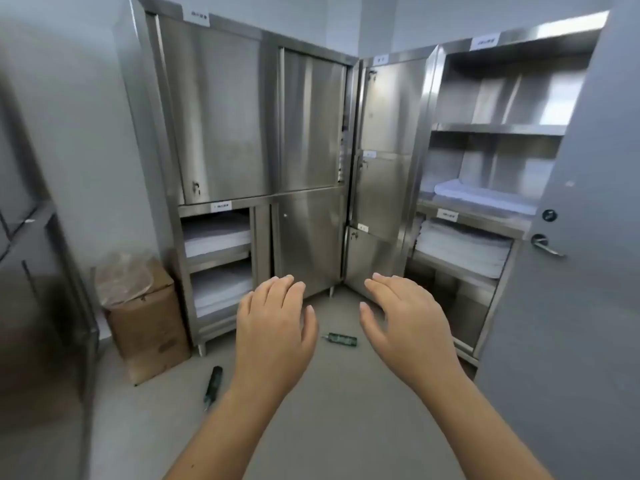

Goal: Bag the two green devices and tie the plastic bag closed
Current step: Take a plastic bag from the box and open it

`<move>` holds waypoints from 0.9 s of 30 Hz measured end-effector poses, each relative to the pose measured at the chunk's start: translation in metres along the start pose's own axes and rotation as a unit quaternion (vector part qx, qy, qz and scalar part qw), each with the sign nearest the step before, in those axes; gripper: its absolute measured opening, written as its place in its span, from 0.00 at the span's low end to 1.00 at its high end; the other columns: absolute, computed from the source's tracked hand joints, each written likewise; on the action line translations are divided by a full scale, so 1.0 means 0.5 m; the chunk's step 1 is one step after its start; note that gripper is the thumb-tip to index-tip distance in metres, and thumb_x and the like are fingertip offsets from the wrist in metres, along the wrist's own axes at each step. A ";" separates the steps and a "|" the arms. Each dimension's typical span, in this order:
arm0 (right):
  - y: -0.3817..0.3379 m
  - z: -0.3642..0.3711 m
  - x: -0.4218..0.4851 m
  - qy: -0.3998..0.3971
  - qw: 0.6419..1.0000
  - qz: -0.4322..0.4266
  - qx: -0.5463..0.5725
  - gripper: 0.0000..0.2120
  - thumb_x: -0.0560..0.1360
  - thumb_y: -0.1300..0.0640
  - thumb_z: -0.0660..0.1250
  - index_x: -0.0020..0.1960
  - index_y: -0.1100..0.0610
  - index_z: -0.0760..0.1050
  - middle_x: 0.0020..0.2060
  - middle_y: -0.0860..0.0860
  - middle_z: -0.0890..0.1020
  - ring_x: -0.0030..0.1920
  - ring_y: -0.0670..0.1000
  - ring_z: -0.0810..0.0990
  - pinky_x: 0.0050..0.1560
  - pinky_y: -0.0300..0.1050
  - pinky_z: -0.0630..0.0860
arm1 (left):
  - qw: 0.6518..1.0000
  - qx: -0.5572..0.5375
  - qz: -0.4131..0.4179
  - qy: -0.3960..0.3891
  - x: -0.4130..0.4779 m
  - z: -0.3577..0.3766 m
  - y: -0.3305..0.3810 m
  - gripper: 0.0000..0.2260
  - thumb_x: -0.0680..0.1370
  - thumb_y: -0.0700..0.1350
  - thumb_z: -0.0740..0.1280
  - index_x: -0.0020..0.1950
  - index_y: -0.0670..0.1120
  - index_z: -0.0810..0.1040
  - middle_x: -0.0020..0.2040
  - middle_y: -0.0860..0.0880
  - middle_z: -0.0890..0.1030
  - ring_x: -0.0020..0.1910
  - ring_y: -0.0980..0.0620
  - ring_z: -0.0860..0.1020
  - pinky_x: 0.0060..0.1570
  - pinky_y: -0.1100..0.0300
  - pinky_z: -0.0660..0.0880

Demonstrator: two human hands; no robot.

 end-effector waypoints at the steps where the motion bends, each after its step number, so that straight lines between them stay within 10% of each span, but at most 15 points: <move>1: -0.002 0.023 0.006 0.002 1.000 -0.008 0.008 0.19 0.70 0.50 0.57 0.51 0.58 0.79 0.49 0.52 0.84 0.50 0.54 0.82 0.50 0.54 0.80 | 1.000 0.001 -0.001 -0.006 0.003 0.013 -0.015 0.17 0.72 0.48 0.56 0.51 0.42 0.79 0.51 0.45 0.82 0.53 0.43 0.79 0.52 0.48 0.74; 27: 0.018 0.739 0.312 -0.178 0.970 -0.083 0.143 0.19 0.71 0.49 0.56 0.51 0.59 0.79 0.50 0.54 0.84 0.50 0.55 0.82 0.51 0.53 0.79 | 0.959 0.100 -0.248 -0.095 0.151 0.412 -0.506 0.17 0.73 0.49 0.55 0.52 0.44 0.78 0.51 0.46 0.82 0.51 0.46 0.80 0.49 0.51 0.74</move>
Point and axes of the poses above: each hand's wrist, its own x-axis towards the middle knuckle, its own z-axis out of the palm, y = z × x, the point moved 9 cm from there along x, towards the middle knuckle
